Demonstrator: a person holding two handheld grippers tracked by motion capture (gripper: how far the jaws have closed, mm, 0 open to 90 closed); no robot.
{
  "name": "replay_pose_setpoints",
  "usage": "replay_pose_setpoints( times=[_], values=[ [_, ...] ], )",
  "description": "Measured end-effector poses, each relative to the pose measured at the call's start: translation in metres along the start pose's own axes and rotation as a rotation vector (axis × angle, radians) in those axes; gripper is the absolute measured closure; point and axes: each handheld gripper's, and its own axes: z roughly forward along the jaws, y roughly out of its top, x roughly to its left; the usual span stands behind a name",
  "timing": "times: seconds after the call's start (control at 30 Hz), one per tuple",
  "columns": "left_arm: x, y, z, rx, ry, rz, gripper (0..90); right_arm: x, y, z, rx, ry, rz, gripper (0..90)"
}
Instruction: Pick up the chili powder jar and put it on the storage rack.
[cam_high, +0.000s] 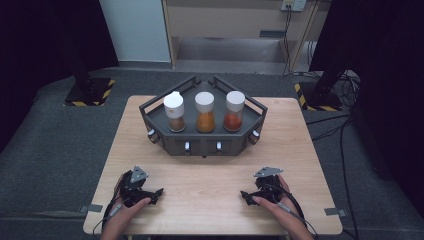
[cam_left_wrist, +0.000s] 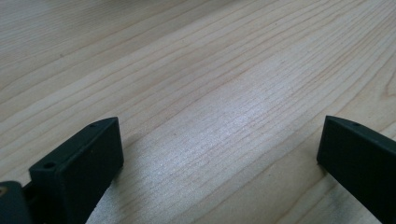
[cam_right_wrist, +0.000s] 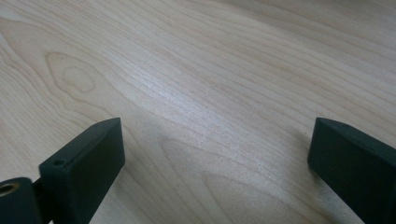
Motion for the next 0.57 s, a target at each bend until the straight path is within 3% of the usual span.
replay_pose_setpoints(
  times=[0.23,0.57],
  values=[
    [0.0,0.0,0.0,0.0,0.0,0.0,0.0,0.009,-0.018,0.003,-0.066,-0.028,-0.007,0.5],
    [0.0,0.0,0.0,0.0,0.0,0.0,0.0,0.009,-0.019,0.002,-0.067,-0.031,-0.006,0.4]
  ],
)
